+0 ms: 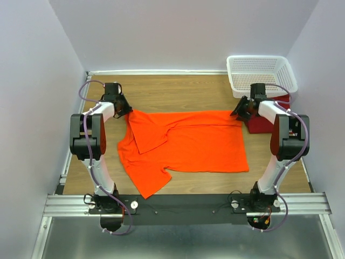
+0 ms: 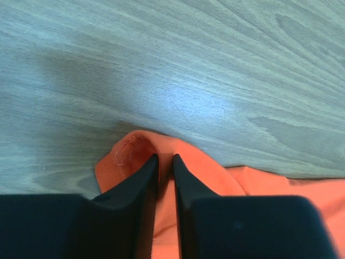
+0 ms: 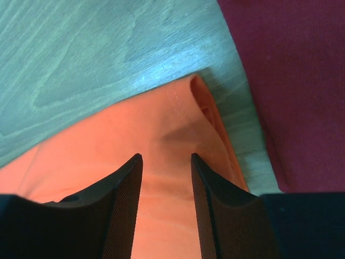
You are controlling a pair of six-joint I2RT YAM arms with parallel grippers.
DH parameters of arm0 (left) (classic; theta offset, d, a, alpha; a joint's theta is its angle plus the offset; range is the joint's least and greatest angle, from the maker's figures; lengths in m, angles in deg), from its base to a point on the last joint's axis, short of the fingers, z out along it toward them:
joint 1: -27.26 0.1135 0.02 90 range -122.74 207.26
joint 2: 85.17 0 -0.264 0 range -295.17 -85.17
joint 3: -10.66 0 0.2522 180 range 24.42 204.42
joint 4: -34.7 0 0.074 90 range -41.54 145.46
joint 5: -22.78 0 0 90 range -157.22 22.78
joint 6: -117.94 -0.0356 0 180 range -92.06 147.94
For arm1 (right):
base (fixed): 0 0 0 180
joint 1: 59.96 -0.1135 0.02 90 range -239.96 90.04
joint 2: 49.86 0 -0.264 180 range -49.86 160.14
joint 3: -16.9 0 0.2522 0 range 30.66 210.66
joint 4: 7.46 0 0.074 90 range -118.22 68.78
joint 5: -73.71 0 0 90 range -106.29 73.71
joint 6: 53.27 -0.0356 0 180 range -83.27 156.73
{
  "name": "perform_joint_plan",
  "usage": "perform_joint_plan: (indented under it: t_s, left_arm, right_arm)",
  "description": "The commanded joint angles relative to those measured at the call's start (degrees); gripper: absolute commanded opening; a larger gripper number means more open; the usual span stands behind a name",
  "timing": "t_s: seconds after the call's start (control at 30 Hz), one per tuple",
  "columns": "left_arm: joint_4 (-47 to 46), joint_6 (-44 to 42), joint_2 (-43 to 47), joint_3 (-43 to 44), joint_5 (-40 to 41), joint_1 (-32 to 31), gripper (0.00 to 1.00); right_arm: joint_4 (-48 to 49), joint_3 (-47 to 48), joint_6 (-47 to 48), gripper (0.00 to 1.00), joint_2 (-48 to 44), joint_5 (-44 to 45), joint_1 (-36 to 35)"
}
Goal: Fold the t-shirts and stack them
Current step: Fold the tshirt
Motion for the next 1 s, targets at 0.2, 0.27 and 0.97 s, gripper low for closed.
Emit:
perform_joint_plan:
  t_s: [0.2, 0.27, 0.97]
  left_arm:
    - [-1.5, -0.4, 0.2, -1.5, 6.5, 2.6, 0.00]
    - [-1.3, 0.6, 0.4, -2.1, 6.9, 3.5, 0.00]
    - [2.6, 0.4, 11.4, -3.6, 9.3, 3.0, 0.57]
  right_arm:
    - [2.6, -0.5, -0.6, 0.41, 4.1, 4.3, 0.8]
    - [2.5, -0.7, -0.5, 0.40, 4.2, 5.0, 1.0]
    - [-2.7, 1.6, 6.5, 0.43, -5.1, 7.9, -2.1]
